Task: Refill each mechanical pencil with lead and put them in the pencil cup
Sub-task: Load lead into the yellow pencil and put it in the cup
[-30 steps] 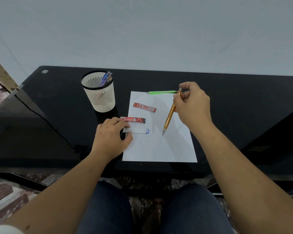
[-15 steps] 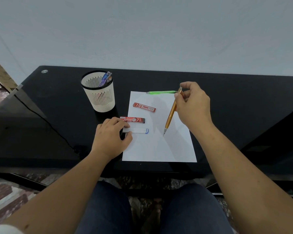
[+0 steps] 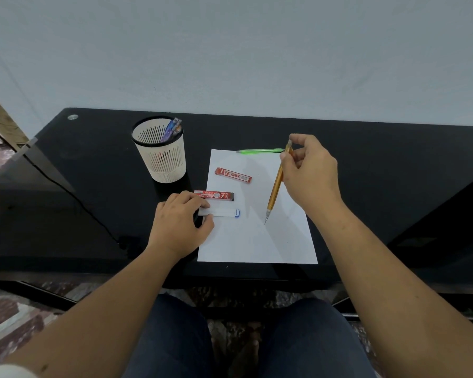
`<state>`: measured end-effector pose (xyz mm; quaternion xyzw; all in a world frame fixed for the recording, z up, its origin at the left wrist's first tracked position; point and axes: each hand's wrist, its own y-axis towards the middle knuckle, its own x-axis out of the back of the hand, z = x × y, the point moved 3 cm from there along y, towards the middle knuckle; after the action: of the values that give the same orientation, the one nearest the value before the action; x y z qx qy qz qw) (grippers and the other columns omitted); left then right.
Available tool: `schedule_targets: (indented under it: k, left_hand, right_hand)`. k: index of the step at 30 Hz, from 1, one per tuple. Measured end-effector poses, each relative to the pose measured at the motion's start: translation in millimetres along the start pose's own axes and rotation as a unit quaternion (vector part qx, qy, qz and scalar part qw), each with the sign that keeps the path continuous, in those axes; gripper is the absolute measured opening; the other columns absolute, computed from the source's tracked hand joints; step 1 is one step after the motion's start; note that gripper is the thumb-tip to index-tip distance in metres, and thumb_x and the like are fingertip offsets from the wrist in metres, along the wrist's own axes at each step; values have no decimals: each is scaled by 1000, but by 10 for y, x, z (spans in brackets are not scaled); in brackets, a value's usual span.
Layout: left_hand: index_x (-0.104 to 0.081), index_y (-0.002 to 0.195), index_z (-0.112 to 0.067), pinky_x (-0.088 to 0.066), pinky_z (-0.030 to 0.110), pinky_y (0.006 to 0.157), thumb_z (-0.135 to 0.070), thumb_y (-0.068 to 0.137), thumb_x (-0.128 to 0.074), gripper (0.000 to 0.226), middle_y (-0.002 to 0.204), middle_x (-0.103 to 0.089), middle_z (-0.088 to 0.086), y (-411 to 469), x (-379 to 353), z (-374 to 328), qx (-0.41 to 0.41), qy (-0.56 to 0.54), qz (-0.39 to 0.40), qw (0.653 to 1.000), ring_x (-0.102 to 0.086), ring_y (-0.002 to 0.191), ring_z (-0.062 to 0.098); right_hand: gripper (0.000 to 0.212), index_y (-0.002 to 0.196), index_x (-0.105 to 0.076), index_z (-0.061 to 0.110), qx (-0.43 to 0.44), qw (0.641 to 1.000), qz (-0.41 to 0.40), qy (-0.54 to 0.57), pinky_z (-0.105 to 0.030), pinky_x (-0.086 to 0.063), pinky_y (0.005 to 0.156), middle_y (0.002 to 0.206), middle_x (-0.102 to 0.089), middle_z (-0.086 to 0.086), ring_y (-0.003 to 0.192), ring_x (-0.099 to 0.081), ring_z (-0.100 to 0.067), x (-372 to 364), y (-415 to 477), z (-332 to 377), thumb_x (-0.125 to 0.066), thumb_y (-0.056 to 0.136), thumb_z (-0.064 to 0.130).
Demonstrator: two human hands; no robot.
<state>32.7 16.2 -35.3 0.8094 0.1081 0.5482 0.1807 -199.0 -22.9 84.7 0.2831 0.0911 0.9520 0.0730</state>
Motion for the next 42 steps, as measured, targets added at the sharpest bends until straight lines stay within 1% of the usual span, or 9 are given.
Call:
schedule_targets:
  k: [5, 10, 15, 18, 23, 30, 35, 38, 42]
  left_hand:
    - [-67, 98, -25, -39, 33, 81, -40, 80, -60, 25, 100, -60, -11, 8, -1, -5, 1, -1, 5, 1000, -54, 93, 14]
    - [-67, 98, -25, -38, 32, 81, -36, 80, -66, 21, 100, -60, -11, 0, -2, 8, 0, 1, 3, 1000, -53, 93, 14]
    - [-67, 97, -25, -38, 32, 81, -43, 80, -57, 26, 99, -60, -12, 1, 4, 7, -2, -2, 0, 1000, -53, 92, 13]
    - [-67, 98, -25, -38, 31, 80, -47, 79, -49, 34, 99, -61, -12, -4, 12, -6, -6, -3, -3, 1000, -54, 91, 13]
    - [-66, 101, -19, -41, 32, 77, -44, 83, -52, 34, 99, -64, -6, -49, 104, -32, -11, 17, -44, 999, -57, 88, 15]
    - [-65, 104, -17, -44, 36, 77, -38, 84, -57, 30, 101, -64, -1, 65, 628, 266, -8, 47, -102, 994, -59, 92, 18]
    - [-65, 108, -14, -47, 39, 76, -37, 85, -55, 34, 104, -63, 3, 149, 977, 633, 8, 93, -112, 989, -58, 95, 23]
    - [-64, 112, -14, -46, 39, 76, -28, 86, -65, 30, 107, -63, 5, 254, 1115, 812, 21, 107, -118, 987, -58, 97, 24]
    - [-63, 112, -12, -47, 38, 75, -24, 83, -70, 32, 108, -62, 6, 377, 1209, 997, 10, 109, -124, 986, -58, 97, 25]
  right_hand:
    - [32, 126, -48, 22, 3, 1000, 6, -9, -1, -38, 43, 98, -55, 10, 76, -56, -3, -11, -13, -8, -55, 95, 19]
    - [28, 122, -48, 21, 8, 1000, 2, -5, -1, -38, 43, 97, -55, 9, 77, -57, -3, 4, -23, -25, -55, 95, 18]
    - [40, 133, -43, 24, 17, 1000, -4, 6, -1, -42, 50, 100, -60, 4, 83, -61, -6, 15, -48, -31, -54, 95, 18]
    - [38, 132, -44, 25, 22, 1000, -9, 13, -1, -43, 52, 106, -61, 3, 86, -61, -6, 48, -97, -37, -53, 96, 19]
    - [32, 124, -45, 26, 32, 998, -27, 52, -2, -42, 50, 92, -56, 12, 77, -59, 1, 135, -185, 19, -55, 95, 20]
    - [25, 113, -48, 30, 62, 993, -48, 83, -8, -49, 62, 91, -59, 17, 81, -62, 5, 45, -85, 287, -60, 92, 22]
    - [20, 108, -50, 28, 98, 987, -38, 123, -8, -50, 69, 88, -63, 19, 82, -65, 6, -269, 50, 605, -60, 93, 21]
    - [16, 108, -52, 25, 120, 981, -40, 147, -8, -49, 70, 88, -67, 13, 81, -66, 2, -502, 158, 793, -58, 94, 21]
    - [15, 107, -56, 22, 151, 978, -46, 134, -8, -48, 68, 84, -63, 17, 80, -62, 3, -804, 303, 978, -60, 93, 22]
